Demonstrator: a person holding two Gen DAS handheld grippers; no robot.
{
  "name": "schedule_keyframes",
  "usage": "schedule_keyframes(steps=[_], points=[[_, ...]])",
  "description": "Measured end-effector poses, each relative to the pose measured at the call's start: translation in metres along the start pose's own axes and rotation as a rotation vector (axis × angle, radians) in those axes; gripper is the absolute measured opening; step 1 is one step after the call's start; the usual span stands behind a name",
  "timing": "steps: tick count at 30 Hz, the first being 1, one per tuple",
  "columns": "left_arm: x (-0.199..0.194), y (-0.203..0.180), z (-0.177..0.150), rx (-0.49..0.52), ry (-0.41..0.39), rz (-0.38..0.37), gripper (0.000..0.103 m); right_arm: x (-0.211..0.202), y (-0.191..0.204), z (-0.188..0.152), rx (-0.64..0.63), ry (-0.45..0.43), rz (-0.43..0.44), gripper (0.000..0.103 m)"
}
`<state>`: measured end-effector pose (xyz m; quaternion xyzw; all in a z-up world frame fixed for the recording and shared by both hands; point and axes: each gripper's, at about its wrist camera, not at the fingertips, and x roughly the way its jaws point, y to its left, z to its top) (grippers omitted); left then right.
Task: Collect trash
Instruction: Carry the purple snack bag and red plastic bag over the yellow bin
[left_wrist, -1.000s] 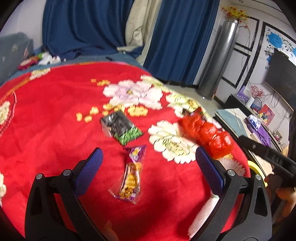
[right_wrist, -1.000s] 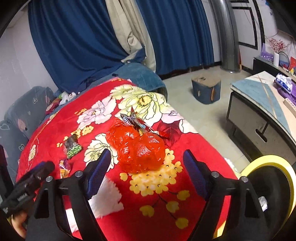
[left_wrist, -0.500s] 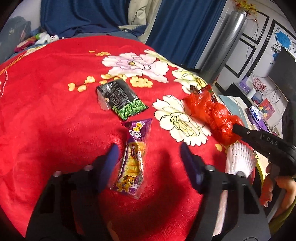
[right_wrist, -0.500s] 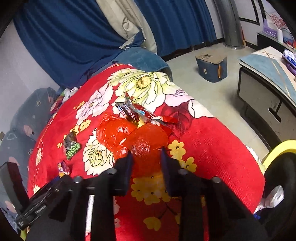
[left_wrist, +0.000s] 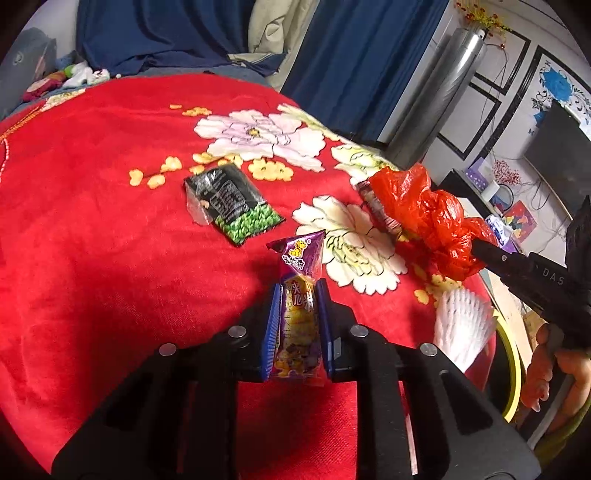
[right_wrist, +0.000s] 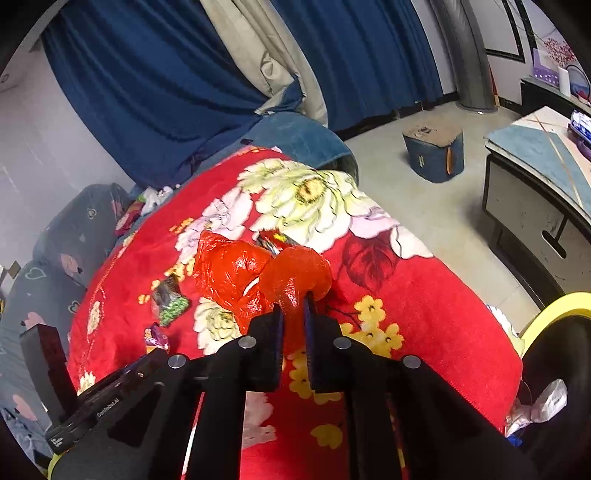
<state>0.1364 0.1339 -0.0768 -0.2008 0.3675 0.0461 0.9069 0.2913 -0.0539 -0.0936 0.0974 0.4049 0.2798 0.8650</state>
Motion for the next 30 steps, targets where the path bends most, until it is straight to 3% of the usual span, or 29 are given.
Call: schedule_keyframes(steps=[13,30], points=[[-0.038,-0.021,0.012,0.050,-0.116,-0.060,0.014,-0.034,0.022,-0.002,-0.023,-0.067,0.046,0.010],[-0.069,-0.064,0.013,0.154,-0.206,-0.172,0.014,-0.095,0.004,-0.021,0.021,-0.178,0.019,0.010]])
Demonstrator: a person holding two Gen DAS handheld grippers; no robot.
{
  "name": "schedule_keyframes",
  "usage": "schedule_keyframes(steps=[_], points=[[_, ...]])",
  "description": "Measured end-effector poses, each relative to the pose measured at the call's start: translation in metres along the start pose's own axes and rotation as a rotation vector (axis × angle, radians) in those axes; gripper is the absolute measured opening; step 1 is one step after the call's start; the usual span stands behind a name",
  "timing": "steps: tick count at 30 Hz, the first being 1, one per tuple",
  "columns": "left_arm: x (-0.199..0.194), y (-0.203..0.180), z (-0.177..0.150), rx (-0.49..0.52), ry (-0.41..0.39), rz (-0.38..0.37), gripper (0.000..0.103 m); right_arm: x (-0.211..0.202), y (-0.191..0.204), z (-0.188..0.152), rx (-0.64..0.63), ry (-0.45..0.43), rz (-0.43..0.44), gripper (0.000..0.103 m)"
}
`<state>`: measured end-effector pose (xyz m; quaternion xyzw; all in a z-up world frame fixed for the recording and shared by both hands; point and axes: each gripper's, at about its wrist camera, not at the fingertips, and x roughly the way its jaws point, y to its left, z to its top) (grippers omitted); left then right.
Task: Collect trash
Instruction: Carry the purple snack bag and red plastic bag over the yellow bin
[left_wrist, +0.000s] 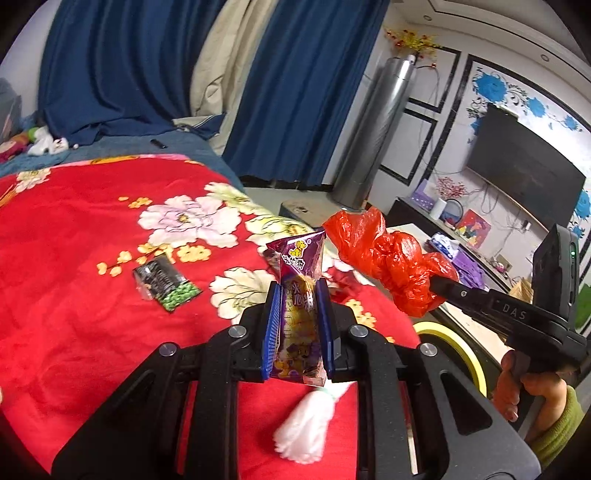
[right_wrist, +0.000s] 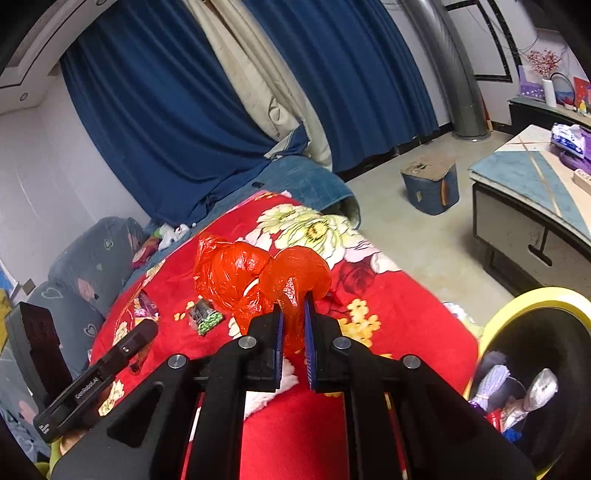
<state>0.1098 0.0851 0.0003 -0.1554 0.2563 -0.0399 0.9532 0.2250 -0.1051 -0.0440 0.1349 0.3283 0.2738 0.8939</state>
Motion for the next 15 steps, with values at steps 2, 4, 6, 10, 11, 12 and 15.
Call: schedule_keyframes(steps=[2,4,6,10,11,12,15], points=[[-0.002,-0.005,-0.002,0.012,-0.003,-0.010,0.014,-0.008,-0.004,-0.001,0.007,-0.014,-0.009,0.010],[-0.003,-0.012,-0.002,0.025,-0.007,-0.025,0.014,-0.015,-0.011,-0.001,0.015,-0.025,-0.021,0.010],[-0.003,-0.018,-0.003,0.036,-0.007,-0.039,0.014,-0.022,-0.017,-0.002,0.024,-0.033,-0.033,0.010],[-0.003,-0.028,-0.006,0.049,-0.014,-0.086,0.014,-0.035,-0.030,-0.005,0.035,-0.049,-0.062,0.010],[-0.003,-0.032,-0.009,0.057,-0.016,-0.095,0.014,-0.037,-0.033,-0.006,0.039,-0.051,-0.068,0.010],[-0.003,-0.035,-0.010,0.063,-0.016,-0.100,0.014,-0.041,-0.037,-0.008,0.045,-0.055,-0.076,0.010],[-0.003,-0.045,-0.013,0.085,-0.014,-0.120,0.014,-0.049,-0.045,-0.011,0.048,-0.061,-0.095,0.010]])
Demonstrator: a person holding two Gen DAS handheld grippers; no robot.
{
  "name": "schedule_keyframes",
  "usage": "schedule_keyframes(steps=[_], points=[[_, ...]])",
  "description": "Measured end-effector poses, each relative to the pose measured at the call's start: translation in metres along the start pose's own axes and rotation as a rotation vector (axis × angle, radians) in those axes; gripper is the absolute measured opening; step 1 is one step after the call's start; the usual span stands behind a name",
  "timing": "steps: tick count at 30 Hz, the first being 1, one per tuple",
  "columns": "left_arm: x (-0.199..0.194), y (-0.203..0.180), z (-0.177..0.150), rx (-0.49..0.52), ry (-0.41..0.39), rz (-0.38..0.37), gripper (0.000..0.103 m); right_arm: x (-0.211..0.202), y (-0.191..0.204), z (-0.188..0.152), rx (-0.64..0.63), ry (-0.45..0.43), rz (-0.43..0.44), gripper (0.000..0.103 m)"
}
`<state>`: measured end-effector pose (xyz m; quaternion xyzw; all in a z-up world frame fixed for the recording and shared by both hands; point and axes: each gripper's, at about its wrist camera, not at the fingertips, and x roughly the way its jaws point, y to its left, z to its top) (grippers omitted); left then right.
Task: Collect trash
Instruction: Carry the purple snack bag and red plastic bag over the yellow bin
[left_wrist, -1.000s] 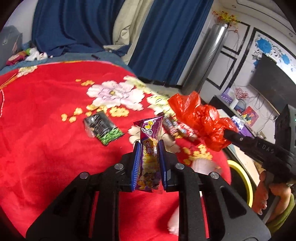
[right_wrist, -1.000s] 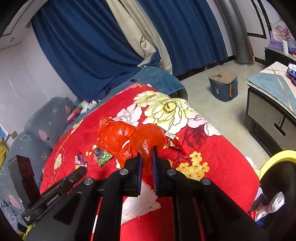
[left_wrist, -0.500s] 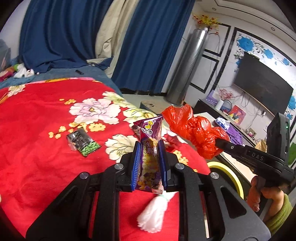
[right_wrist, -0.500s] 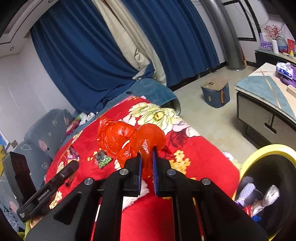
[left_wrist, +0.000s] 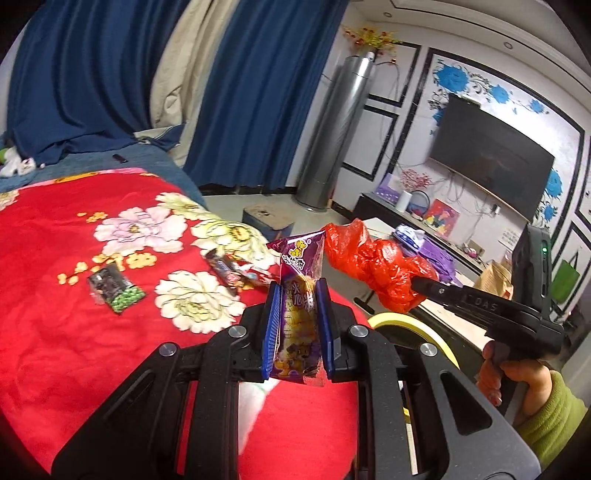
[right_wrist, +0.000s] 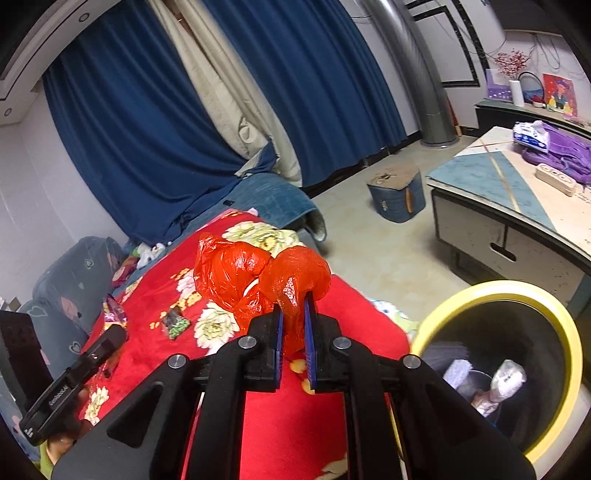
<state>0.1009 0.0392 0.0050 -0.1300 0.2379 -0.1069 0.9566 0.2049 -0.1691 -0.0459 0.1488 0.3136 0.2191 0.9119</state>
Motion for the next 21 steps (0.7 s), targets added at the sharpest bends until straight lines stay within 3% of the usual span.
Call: schedule_keyframes(steps=[21], points=[[0.021,-0.070,-0.037,0.154,0.077,-0.128,0.014,-0.043,-0.057,-0.023,0.011,-0.057,-0.163,0.010]])
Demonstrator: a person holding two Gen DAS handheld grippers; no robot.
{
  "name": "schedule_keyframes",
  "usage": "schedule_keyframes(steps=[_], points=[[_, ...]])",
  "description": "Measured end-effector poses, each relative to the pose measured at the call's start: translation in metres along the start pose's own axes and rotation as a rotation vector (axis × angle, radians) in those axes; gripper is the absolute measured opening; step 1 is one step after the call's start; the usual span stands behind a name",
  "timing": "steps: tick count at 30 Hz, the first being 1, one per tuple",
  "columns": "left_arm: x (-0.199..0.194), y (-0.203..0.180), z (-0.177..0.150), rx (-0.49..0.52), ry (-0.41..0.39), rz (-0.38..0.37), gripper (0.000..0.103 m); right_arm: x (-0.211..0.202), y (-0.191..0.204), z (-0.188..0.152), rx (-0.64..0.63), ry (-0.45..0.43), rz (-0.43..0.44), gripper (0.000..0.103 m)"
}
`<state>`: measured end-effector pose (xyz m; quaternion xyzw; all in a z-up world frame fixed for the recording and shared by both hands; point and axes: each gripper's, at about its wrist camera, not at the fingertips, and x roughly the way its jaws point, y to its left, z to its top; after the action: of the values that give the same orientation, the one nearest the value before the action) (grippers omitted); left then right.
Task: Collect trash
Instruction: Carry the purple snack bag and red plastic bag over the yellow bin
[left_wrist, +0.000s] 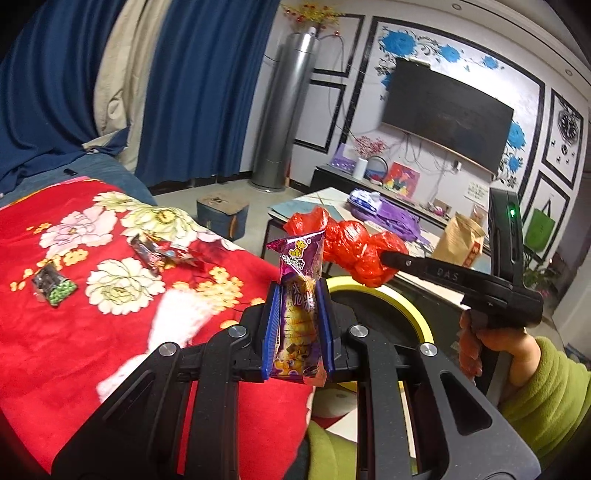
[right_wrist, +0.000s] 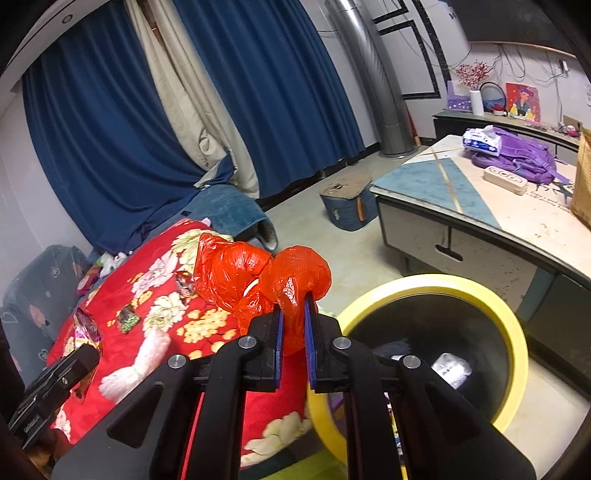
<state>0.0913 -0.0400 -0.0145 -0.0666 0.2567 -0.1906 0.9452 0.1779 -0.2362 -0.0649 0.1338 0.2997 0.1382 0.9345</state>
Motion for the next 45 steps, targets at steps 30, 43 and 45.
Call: schedule_keyframes(steps=[30,43,45], points=[[0.069,-0.076,-0.029,0.138,0.124,-0.109,0.014,-0.014,-0.094,-0.028,0.090,-0.014,-0.244,0.010],[0.109,-0.091,-0.032,0.158,0.196,-0.125,0.014,-0.010,-0.126,-0.041,0.124,0.015,-0.315,0.010],[0.116,-0.092,-0.033,0.161,0.207,-0.124,0.014,-0.009,-0.130,-0.042,0.129,0.021,-0.319,0.010]])
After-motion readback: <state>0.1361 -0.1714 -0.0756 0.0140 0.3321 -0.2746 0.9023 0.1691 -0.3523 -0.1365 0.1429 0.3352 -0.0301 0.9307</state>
